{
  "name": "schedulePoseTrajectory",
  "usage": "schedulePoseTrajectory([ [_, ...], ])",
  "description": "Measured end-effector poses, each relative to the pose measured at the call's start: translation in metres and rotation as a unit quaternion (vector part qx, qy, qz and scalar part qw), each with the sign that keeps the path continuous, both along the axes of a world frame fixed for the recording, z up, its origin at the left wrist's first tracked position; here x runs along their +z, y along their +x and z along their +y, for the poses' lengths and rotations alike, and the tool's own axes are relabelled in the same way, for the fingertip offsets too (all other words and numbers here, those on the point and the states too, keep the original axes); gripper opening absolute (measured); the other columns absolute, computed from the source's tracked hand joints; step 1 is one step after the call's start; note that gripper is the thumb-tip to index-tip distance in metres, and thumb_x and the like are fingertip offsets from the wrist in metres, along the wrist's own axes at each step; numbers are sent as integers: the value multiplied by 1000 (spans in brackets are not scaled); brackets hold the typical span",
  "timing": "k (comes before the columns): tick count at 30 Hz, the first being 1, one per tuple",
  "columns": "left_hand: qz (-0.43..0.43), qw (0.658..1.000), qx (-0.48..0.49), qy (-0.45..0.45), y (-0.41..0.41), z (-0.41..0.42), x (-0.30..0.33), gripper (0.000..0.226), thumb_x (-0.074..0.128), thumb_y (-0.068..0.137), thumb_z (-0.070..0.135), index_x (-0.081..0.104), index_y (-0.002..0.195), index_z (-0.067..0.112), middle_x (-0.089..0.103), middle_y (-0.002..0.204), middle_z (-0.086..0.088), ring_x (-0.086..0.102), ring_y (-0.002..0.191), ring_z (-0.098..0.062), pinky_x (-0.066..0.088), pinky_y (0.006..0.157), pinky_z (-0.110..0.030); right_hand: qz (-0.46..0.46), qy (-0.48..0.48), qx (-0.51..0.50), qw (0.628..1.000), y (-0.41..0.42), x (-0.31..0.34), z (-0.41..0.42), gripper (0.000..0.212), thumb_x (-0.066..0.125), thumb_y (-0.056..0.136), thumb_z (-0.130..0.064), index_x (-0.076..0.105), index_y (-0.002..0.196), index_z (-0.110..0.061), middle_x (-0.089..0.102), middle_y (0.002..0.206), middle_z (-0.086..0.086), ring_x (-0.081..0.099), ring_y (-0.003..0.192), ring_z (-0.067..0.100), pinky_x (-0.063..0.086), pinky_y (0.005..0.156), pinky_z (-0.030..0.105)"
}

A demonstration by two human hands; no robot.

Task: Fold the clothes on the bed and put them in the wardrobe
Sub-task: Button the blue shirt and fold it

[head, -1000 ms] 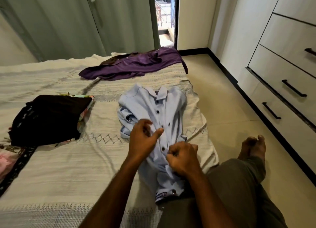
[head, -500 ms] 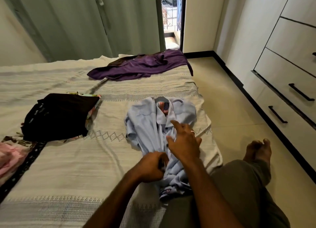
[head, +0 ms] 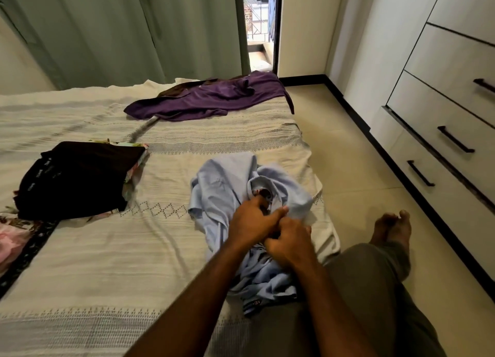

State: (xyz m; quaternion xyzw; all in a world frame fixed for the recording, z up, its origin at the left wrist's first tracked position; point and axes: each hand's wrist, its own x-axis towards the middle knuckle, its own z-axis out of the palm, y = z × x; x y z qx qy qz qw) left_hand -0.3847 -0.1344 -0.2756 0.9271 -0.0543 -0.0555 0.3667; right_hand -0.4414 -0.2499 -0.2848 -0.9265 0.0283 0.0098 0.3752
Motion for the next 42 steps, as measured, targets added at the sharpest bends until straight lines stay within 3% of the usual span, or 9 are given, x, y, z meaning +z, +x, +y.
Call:
schedulePoseTrajectory([
  [5, 37, 998, 52, 0, 4, -4, -9, 62, 58, 73, 82, 66, 89, 23, 70, 84, 3, 67, 84, -21, 52, 74, -34, -10, 102, 32, 994, 2, -11, -5, 22, 49, 64, -44, 56, 51, -27, 52, 46, -9, 45, 45, 9, 39, 52, 34],
  [11, 43, 995, 59, 75, 27, -13, -1, 57, 52, 74, 69, 69, 104, 24, 71, 101, -4, 65, 98, -32, 51, 92, -53, 57, 20, 159, 985, -3, -5, 20, 48, 47, 70, -53, 73, 101, -26, 75, 98, -3, 67, 94, 18, 52, 89, 42],
  [16, 230, 887, 100, -387, 23, -5, 42, 37, 66, 96, 35, 68, 123, 9, 72, 114, -14, 66, 111, -33, 54, 99, -45, 35, 20, 191, 981, -13, 4, 16, 37, 45, 74, -46, 75, 95, -52, 74, 104, -25, 67, 99, 1, 46, 101, 38],
  [19, 282, 823, 78, -488, 22, 20, 86, 62, 49, 96, 63, 68, 127, 14, 70, 117, -14, 66, 104, -29, 57, 86, -41, 25, 77, 227, 971, -20, 12, 22, 44, 50, 83, -37, 69, 121, -49, 72, 116, -18, 65, 104, 1, 47, 100, 28],
  [23, 217, 869, 156, -417, 41, 56, 134, 65, 41, 100, 63, 63, 132, 11, 67, 124, -17, 61, 115, -34, 49, 91, -45, -17, 222, 215, 951, -27, 19, 23, 37, 63, 94, -17, 71, 125, -33, 72, 104, -25, 66, 96, -6, 52, 89, 22],
  [28, 127, 866, 109, -471, 66, 88, 215, 44, 49, 104, 42, 61, 132, 10, 69, 114, -11, 64, 99, -26, 54, 72, -35, -252, 252, -9, 934, 16, 84, 11, 26, 62, 91, -18, 72, 67, -23, 72, 67, -6, 69, 63, 12, 56, 63, 37],
  [31, 161, 843, -4, -513, 68, 99, 264, 55, 49, 102, 48, 56, 140, 9, 66, 127, -13, 63, 114, -26, 56, 94, -39, -321, 276, -7, 906, 54, 165, 3, 36, 62, 91, 4, 71, 100, -30, 75, 100, -9, 70, 94, 8, 56, 80, 30],
  [36, 159, 882, -304, -323, 45, 108, 360, 47, 101, 42, 41, 79, 73, 13, 72, 71, -3, 70, 63, -11, 58, 56, -23, -161, 311, 226, 909, 90, 301, -17, 72, 67, 86, 8, 48, 138, -38, 50, 148, -4, 51, 133, 14, 52, 101, 34],
  [42, 73, 934, -327, -121, 49, 122, 462, 33, 94, 62, 22, 78, 87, 7, 77, 88, -9, 74, 79, -18, 61, 69, -28, -128, 162, 276, 939, 86, 369, -6, 15, 60, 98, -15, 70, 104, -5, 75, 92, 3, 71, 86, 14, 57, 72, 25],
])
